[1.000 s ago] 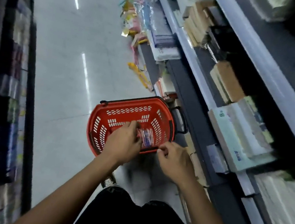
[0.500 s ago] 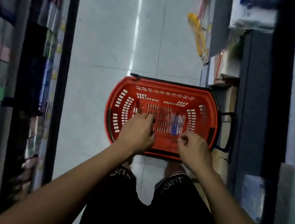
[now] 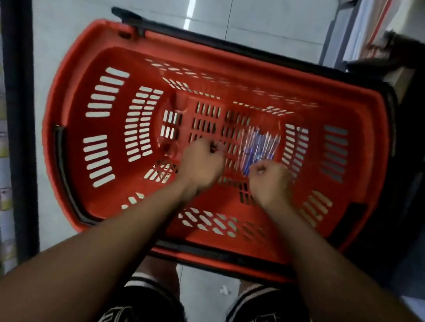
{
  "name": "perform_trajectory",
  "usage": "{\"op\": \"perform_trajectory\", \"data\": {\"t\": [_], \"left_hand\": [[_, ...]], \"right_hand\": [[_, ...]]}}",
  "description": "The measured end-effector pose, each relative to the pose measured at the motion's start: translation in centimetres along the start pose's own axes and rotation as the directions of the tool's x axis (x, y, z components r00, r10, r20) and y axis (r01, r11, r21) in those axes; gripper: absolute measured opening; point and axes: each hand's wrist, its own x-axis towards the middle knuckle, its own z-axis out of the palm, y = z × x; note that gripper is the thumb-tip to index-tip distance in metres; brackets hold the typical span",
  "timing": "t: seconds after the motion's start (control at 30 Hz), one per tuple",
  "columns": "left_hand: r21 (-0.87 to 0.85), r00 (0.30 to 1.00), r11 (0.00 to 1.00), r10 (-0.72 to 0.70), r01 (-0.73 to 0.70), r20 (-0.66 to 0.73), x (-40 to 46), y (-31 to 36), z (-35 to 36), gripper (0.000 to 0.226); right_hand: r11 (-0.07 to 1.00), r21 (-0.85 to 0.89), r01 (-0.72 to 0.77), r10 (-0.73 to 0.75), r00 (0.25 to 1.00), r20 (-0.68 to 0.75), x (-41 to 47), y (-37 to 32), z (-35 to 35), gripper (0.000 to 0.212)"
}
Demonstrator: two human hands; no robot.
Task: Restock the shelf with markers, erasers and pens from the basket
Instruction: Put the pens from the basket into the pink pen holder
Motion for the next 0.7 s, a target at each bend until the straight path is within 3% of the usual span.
{"op": "perform_trajectory", "data": {"t": [0.1, 0.23, 0.5, 0.7], "left_hand": [[-0.123, 0.995, 0.988, -0.095, 0.097, 0.021, 4.3, -2.0, 1.9, 0.022], [-0.106, 0.993, 0.988, -0.115, 0.113, -0.005, 7.9, -3.8, 3.6, 0.02], [-0.224, 0.979, 0.953, -0.196, 0.205, 0.059, 11.0, -5.7, 5.3, 0.021], [-0.194, 0.983, 0.964, -0.173, 0.182, 0.064, 11.9, -5.2, 5.2, 0.023]], "right_hand": [[0.996, 0.016, -0.091, 0.092, 0.995, -0.042, 3.3, 1.1, 3.4, 0.025], [0.995, 0.024, -0.102, 0.103, 0.993, -0.06, 5.8, 1.1, 7.1, 0.018], [0.984, -0.156, -0.087, 0.046, 0.967, -0.252, 7.2, 0.6, 11.2, 0.026], [0.945, -0.276, -0.173, 0.086, 0.95, -0.3, 7.8, -0.3, 12.2, 0.034]]}}
